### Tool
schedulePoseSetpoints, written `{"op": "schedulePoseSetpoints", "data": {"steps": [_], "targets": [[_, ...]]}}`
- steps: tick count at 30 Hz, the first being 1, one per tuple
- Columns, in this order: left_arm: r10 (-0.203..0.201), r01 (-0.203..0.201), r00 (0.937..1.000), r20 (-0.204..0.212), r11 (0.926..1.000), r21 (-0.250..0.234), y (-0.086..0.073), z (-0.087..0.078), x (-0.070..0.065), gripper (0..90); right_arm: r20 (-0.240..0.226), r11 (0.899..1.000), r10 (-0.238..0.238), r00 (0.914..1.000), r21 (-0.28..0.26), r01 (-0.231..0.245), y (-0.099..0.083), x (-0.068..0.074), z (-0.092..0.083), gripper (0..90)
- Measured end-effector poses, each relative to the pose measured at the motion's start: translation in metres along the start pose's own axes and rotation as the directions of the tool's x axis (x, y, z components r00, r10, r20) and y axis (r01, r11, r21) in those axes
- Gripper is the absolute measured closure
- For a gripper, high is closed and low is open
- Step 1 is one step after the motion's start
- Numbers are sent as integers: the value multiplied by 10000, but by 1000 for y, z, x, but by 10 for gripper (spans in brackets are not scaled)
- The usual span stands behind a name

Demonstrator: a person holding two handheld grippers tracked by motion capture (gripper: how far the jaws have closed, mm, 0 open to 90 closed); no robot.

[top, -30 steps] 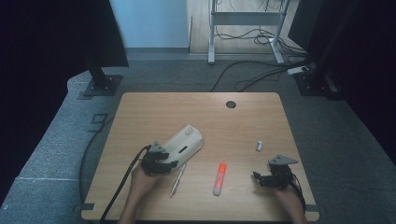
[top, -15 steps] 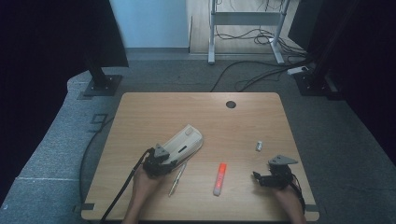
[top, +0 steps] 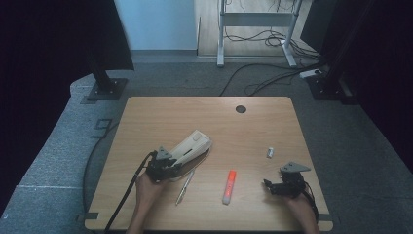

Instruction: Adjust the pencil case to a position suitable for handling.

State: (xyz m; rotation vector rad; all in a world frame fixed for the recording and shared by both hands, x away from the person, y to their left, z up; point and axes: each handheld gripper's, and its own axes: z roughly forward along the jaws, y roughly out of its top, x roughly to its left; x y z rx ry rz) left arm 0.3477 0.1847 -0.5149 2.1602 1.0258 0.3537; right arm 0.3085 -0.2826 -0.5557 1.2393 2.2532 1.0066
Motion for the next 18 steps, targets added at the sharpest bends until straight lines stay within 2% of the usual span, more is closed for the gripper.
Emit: {"op": "schedulePoseSetpoints", "data": {"steps": [10, 18], "targets": [[-675, 709, 9952, 715, 9964, -459, 4, -11, 12, 739, -37, 10000, -42, 10000, 3, 42, 0, 0, 0, 130], [-893, 946, 9919, 907, 9939, -570, 5, -15, 16, 742, -54, 10000, -44, 10000, -13, 44, 0, 0, 0, 130]]}}
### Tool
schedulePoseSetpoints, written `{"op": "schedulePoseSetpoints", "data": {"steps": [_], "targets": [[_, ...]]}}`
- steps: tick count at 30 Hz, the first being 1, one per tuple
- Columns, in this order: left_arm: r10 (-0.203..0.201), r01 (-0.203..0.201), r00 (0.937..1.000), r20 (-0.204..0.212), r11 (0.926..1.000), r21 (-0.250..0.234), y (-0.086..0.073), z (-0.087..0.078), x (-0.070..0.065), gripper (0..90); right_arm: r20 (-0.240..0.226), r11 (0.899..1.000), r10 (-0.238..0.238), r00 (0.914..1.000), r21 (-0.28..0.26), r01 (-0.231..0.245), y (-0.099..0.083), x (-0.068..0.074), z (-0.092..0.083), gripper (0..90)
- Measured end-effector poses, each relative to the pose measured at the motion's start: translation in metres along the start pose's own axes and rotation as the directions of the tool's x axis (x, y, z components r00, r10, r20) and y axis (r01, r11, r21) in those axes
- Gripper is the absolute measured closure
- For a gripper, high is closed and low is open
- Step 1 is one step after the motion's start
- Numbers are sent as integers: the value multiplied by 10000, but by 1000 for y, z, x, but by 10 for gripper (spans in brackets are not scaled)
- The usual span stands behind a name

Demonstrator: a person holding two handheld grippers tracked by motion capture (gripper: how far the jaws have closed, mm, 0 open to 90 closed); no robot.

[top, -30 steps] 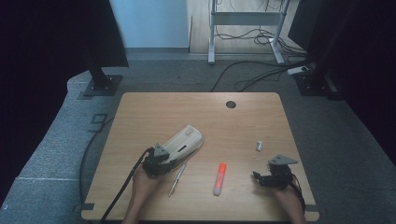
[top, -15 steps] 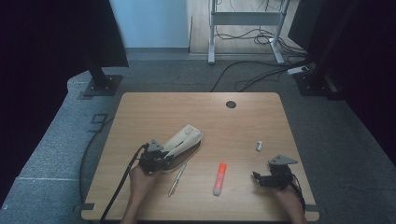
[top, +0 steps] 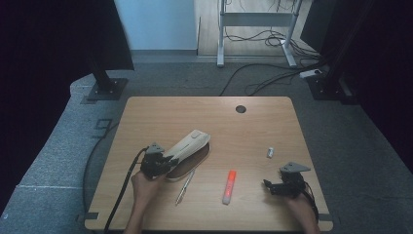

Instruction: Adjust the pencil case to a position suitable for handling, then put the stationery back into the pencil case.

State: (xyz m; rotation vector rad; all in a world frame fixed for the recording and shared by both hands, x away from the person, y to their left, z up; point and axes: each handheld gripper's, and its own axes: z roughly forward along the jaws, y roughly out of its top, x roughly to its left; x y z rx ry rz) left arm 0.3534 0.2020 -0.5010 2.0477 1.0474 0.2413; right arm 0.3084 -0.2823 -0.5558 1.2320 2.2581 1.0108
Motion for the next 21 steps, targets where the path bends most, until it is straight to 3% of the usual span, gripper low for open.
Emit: {"op": "schedulePoseSetpoints", "data": {"steps": [21], "targets": [[-30, 32, 10000, 85, 9997, -238, 1, -5, 1, 743, -37, 10000, -62, 10000, -9, 62, 0, 0, 0, 134]]}}
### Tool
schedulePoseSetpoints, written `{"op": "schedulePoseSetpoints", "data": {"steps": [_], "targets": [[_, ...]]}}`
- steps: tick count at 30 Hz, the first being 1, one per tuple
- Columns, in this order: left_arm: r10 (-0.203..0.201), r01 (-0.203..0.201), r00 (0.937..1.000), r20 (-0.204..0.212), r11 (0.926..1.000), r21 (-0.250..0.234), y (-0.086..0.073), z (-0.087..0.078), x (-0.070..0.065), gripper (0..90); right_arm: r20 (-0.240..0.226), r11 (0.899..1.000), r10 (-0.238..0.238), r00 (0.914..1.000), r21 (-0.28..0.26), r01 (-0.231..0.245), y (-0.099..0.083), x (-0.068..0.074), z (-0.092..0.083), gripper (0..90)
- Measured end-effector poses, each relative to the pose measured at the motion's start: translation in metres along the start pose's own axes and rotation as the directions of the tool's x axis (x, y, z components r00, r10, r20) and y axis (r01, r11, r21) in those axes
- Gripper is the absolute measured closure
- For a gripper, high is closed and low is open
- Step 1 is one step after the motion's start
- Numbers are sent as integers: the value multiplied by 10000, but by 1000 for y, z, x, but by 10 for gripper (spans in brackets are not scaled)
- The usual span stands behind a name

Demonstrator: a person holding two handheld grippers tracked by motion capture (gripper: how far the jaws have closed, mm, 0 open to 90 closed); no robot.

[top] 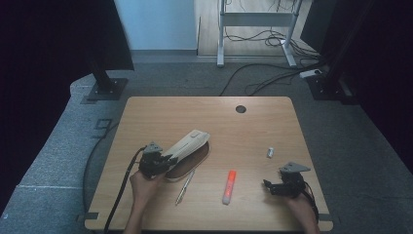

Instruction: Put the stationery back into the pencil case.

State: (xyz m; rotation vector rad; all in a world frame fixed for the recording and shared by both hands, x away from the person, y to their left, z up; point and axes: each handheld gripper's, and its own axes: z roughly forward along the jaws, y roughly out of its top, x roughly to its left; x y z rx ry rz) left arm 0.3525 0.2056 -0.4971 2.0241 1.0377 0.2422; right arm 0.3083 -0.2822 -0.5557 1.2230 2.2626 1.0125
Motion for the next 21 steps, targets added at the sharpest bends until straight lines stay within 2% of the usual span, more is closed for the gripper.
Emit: {"op": "schedulePoseSetpoints", "data": {"steps": [13, 21], "targets": [[75, -76, 10000, -49, 9999, -150, 0, -4, 1, 746, -171, 10000, -95, 9998, 2, 96, 1, 2, 1, 128], [60, -61, 10000, -42, 9997, -222, -1, -5, 1, 746, 156, 9999, -67, 9999, -133, 69, 11, -6, -1, 130]]}}
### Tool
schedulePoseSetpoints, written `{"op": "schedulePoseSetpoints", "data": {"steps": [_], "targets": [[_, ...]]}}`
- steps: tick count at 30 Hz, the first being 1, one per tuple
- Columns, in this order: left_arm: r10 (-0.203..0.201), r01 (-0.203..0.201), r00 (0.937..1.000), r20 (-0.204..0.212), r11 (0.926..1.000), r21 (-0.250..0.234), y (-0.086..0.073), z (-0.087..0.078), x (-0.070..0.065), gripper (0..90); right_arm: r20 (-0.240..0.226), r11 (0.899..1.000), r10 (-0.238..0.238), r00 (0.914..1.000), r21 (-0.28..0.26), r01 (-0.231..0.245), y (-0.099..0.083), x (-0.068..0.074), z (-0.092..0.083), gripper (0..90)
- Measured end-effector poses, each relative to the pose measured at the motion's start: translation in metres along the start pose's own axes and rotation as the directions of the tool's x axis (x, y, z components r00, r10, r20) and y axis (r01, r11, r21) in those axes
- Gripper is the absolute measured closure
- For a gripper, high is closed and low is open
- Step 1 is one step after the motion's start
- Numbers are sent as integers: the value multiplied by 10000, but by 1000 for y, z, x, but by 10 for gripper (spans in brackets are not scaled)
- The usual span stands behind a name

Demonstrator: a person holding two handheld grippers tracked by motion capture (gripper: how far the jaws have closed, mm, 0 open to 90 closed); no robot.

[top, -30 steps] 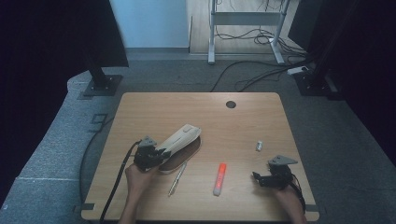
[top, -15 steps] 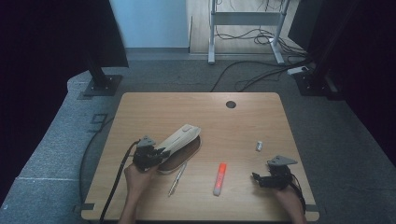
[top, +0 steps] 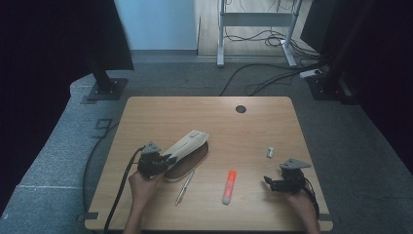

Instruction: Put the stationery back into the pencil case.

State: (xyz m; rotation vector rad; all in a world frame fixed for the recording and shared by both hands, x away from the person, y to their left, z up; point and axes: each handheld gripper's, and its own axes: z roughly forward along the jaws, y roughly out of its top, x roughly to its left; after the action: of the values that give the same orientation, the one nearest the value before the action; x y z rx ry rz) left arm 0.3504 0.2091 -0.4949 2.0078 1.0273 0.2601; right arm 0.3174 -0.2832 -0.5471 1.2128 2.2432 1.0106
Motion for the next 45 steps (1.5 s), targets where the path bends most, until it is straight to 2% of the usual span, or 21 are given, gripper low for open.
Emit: {"op": "schedulePoseSetpoints", "data": {"steps": [3, 10, 21, 30, 33, 39, 43, 45], "targets": [[-11, 11, 10000, 1, 10000, -51, 0, -1, 0, 746, 113, 9999, 89, 9999, -66, -88, 4, -5, 0, 130], [-54, 53, 10000, -13, 9999, -157, 1, -2, 1, 746, 129, 9997, -224, 9997, 106, 223, 15, -8, 8, 130], [-70, 70, 10000, 20, 9998, -198, 1, -4, 1, 745, 779, 9995, 308, 9965, -9, -308, 36, -23, 25, 275], [-57, 57, 10000, 42, 9998, -171, 1, -3, 1, 745, 908, 9982, 581, 9942, 60, -589, 46, -30, 40, 353], [-36, 37, 10000, 33, 9999, -159, 1, -3, 1, 744, 1095, 9982, 570, 9923, 141, -589, 49, -31, 45, 379], [-14, 15, 10000, 29, 9999, -153, 0, -3, 1, 744, 1183, 9964, 651, 9908, 457, -709, 50, -33, 52, 461], [-11, 12, 10000, 26, 9999, -146, 0, -3, 1, 743, 983, 9917, 1193, 9880, 357, -1233, 47, -37, 51, 577], [-6, 6, 10000, 24, 9999, -144, 0, -3, 1, 743, 974, 9902, 1301, 9867, 381, -1343, 45, -40, 49, 667]]}}
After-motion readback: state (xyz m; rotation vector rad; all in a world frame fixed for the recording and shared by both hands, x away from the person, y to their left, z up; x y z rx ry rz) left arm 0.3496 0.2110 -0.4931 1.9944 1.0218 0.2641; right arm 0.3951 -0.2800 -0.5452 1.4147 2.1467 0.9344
